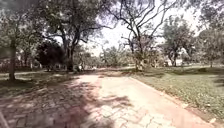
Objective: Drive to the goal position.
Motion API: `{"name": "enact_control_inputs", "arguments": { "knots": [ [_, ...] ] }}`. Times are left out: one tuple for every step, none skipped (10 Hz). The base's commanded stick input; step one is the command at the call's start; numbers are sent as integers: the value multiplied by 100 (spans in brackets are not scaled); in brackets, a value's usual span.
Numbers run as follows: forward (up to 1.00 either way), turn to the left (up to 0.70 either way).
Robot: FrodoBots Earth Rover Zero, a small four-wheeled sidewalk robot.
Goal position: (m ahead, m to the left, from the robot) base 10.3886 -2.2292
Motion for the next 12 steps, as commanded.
{"name": "enact_control_inputs", "arguments": {
  "knots": [
    [70,35],
    [70,35],
    [70,0],
    [70,0],
    [70,0],
    [70,0],
    [70,0],
    [70,0],
    [70,0],
    [70,0],
    [70,0],
    [70,0]
  ]
}}
